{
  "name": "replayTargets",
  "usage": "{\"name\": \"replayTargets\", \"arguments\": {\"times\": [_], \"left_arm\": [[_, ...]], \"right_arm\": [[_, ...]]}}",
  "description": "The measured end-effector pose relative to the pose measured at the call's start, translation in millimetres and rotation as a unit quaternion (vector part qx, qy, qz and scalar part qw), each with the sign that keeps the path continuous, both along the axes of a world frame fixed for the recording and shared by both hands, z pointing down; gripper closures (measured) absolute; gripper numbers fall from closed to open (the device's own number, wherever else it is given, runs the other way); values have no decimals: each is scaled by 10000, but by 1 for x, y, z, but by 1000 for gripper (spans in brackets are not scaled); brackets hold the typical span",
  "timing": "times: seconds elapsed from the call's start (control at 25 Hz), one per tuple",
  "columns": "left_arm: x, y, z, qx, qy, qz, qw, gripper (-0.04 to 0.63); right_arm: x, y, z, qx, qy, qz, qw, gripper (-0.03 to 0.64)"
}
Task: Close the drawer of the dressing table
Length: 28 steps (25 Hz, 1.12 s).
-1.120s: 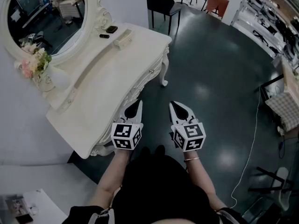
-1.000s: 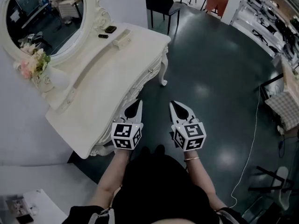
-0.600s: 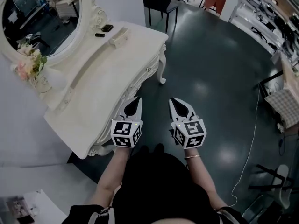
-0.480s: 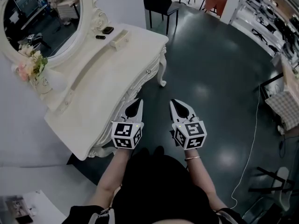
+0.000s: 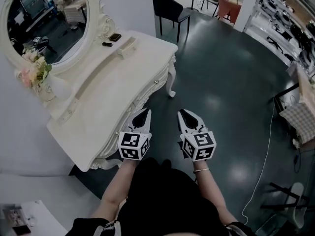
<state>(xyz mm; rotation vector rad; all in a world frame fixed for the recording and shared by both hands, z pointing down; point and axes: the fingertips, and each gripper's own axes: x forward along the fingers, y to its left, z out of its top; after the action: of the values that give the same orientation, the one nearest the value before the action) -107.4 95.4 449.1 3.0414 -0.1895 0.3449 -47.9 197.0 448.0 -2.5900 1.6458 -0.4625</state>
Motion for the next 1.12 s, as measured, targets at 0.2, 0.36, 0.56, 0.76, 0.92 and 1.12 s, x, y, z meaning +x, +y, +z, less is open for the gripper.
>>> {"name": "replayTargets", "arguments": {"times": [0.2,0.36,0.56,0.76,0.92,1.12], "left_arm": [[6,0,1,16,-18,-26,10000,591],[12,0,4,-1,-78,-44,10000,591],[26,-6,7,4,-143,6,9999,591],[46,-20,13,-34,-178,14,9998,591],[69,-36,18,-116,-222,20,9997,591],[105,-66,23,-182,-236,45,9995,591]], "right_arm": [[8,0,2,-6,-10,6,10000,606],[13,1,6,-56,-82,-6,10000,545],[25,-6,16,-96,-230,-8,9997,520],[41,-20,21,-100,-298,-83,9995,503],[62,-34,26,-164,-311,-67,9994,494],[95,-66,30,-201,-359,-122,9991,489]]}}
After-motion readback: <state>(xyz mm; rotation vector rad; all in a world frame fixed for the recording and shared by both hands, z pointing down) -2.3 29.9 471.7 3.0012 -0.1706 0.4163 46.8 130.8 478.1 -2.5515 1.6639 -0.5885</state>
